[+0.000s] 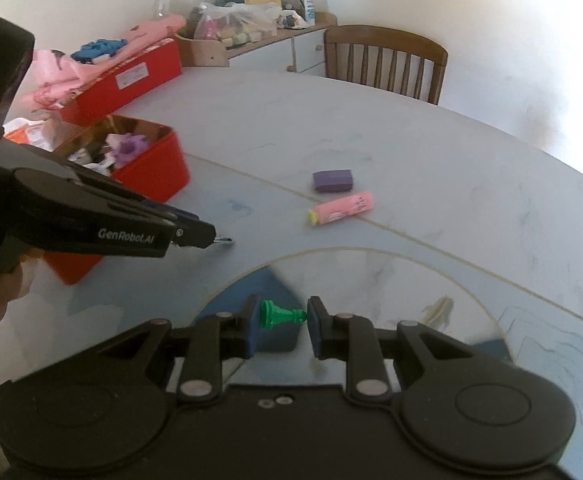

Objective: Organize rigid objects

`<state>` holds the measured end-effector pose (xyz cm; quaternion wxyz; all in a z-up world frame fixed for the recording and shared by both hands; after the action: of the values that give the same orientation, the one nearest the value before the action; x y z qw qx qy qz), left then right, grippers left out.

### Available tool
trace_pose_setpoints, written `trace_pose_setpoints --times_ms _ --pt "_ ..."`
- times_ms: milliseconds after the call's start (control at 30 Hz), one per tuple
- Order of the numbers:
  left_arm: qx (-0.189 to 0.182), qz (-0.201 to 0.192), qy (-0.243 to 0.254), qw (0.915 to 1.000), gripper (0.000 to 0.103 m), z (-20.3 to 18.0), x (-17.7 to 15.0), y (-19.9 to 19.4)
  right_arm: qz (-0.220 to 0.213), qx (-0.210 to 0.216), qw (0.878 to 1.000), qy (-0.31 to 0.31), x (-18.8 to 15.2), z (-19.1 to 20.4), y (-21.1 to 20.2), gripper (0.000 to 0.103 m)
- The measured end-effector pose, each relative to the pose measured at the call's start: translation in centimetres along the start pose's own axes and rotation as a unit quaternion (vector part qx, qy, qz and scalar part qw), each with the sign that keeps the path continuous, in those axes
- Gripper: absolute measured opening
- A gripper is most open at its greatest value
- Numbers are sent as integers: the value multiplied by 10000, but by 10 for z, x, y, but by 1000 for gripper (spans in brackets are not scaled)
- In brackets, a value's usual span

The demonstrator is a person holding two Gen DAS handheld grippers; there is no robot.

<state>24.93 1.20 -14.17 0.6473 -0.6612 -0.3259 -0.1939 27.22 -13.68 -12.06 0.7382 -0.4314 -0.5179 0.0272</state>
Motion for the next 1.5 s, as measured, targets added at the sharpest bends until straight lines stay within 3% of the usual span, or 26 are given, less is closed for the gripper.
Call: trace_pose_setpoints --times_ms 400,667,767,900,1033,1367,1500 --pt "-155 -147 -162 9996 5 14 -9 -49 -144 139 9997 -123 1 36 -35 24" --pt "-394 -43 237 9989 6 16 -23 -60 -117 39 9999 16 -8 46 -47 24" --pt "-413 75 391 9984 16 15 -36 -57 -62 1 9999 81 -15 49 -51 24" --pt "-305 79 539 9980 64 15 -51 -51 8 -49 9998 184 -23 53 -53 24" --pt "-240 55 546 9982 65 18 -59 -47 62 -87 9996 260 -28 55 -54 24" --pt "-12 -140 1208 9926 61 -4 -68 -46 122 -57 9994 316 -34 61 -52 24" --pt "158 -18 1142 9933 60 -2 -71 -37 145 -24 9994 304 -36 62 -50 24"
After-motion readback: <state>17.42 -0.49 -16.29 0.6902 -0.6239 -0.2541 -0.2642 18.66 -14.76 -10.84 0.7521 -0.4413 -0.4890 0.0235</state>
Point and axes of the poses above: each gripper's, at about its wrist camera, not at the fingertips, and y roughly the way its jaws point, z to its left, x to its top, the point moved 3 cm from there along y, roughly the way its jaws point, and after that the axes turned 6 degrees about -z, right-handed, at the moved point
